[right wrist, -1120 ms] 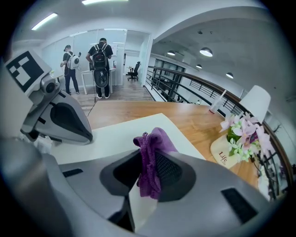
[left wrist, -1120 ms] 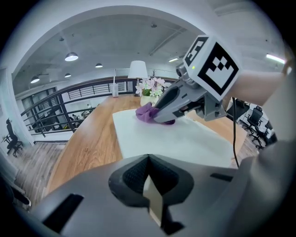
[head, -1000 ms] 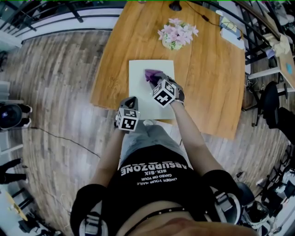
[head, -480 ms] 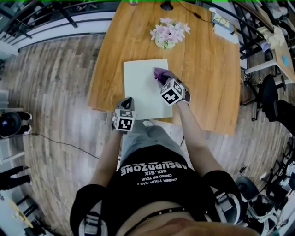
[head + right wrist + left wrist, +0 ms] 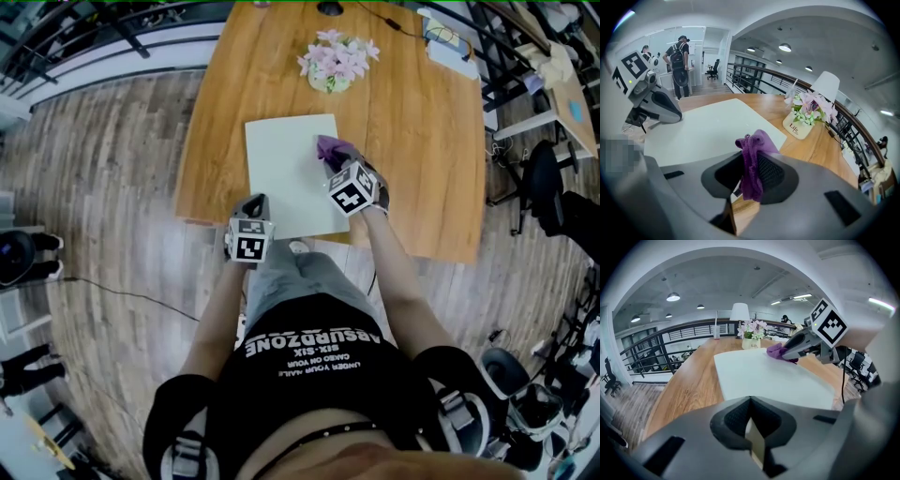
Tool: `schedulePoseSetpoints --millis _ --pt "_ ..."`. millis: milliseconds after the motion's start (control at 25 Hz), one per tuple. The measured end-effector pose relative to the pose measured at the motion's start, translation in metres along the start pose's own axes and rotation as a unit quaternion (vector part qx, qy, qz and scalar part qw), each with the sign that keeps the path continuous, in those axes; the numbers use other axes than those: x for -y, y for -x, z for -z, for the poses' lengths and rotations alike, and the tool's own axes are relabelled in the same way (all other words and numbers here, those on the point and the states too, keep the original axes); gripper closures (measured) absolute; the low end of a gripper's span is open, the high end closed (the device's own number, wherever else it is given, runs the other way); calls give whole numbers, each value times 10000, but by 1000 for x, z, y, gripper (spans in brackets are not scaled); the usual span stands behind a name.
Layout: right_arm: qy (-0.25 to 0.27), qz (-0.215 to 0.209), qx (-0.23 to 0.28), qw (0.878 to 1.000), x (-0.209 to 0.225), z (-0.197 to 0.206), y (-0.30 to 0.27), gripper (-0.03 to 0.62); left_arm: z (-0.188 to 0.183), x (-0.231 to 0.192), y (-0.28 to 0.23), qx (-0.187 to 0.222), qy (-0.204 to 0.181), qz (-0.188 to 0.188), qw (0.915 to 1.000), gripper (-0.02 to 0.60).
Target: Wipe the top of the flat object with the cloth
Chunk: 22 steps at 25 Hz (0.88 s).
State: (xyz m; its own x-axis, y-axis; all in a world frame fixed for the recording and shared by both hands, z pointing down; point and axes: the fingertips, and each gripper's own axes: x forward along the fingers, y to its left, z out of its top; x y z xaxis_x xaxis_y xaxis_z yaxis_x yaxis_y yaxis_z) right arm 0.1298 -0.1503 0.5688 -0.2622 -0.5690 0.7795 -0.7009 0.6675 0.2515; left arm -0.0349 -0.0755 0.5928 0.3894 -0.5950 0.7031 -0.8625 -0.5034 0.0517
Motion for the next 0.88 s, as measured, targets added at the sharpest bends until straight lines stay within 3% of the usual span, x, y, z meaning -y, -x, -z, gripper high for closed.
schedulePoseSetpoints --millis 440,720,880 --pt "-55 -41 -98 9999 -22 12 14 494 1 0 1 69 63 118 9999 566" --pt "-93 25 -54 9999 -27 17 21 494 -5 1 4 140 381 266 9988 566" --pt "-214 -26 -41 9998 -24 16 22 494 -8 2 13 223 306 247 9990 566"
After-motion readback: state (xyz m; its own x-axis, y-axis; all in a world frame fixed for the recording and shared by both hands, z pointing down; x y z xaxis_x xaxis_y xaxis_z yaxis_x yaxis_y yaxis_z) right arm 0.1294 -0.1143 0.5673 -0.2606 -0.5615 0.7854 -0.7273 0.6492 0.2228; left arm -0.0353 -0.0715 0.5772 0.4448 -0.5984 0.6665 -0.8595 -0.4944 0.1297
